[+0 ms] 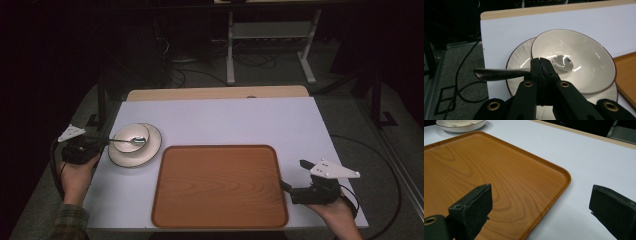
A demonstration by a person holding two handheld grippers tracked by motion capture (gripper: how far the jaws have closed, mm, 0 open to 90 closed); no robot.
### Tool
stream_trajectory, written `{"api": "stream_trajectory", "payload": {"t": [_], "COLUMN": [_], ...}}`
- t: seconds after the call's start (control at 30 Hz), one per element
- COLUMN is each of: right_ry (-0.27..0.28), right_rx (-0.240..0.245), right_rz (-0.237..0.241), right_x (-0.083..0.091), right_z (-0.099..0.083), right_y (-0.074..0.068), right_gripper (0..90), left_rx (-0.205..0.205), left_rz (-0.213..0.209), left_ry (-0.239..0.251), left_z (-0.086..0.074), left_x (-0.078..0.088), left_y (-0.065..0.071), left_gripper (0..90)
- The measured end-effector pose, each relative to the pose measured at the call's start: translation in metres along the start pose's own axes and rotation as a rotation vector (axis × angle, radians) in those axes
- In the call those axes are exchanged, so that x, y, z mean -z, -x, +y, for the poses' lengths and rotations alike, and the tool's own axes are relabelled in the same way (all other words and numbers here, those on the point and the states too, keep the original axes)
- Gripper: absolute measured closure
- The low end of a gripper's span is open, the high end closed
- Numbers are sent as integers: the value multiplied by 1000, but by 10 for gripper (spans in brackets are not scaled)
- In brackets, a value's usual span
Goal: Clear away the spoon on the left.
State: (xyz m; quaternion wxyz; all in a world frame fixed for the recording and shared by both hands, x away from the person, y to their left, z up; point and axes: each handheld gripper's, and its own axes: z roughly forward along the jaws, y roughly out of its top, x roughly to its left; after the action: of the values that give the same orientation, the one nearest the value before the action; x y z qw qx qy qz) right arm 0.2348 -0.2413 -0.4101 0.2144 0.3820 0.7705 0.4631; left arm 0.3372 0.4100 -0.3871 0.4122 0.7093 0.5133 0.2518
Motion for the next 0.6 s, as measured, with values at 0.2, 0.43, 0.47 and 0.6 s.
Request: {"api": "stream_trajectory", "payload": {"t": [0.2,0.43,0.47,0.6], "right_ry": [-2,-4,-5,-7], "right_rx": [0,0,0,0], "right_rz": [1,1,0,-1], "right_x": [-1,-1,-2,-2], "right_z": [0,0,0,0], "right_y": [-1,0,0,0], "right_gripper": [42,42,42,42], "left_rx": [7,17,19,20], "left_rz": [12,23,24,28], "left_ry": [4,12,14,19], "left_z": [4,7,8,11], "left_x": [-7,-16,-17,-22], "left_y": [-5,-10,-10,-12], "left_gripper": [897,897,897,897]}}
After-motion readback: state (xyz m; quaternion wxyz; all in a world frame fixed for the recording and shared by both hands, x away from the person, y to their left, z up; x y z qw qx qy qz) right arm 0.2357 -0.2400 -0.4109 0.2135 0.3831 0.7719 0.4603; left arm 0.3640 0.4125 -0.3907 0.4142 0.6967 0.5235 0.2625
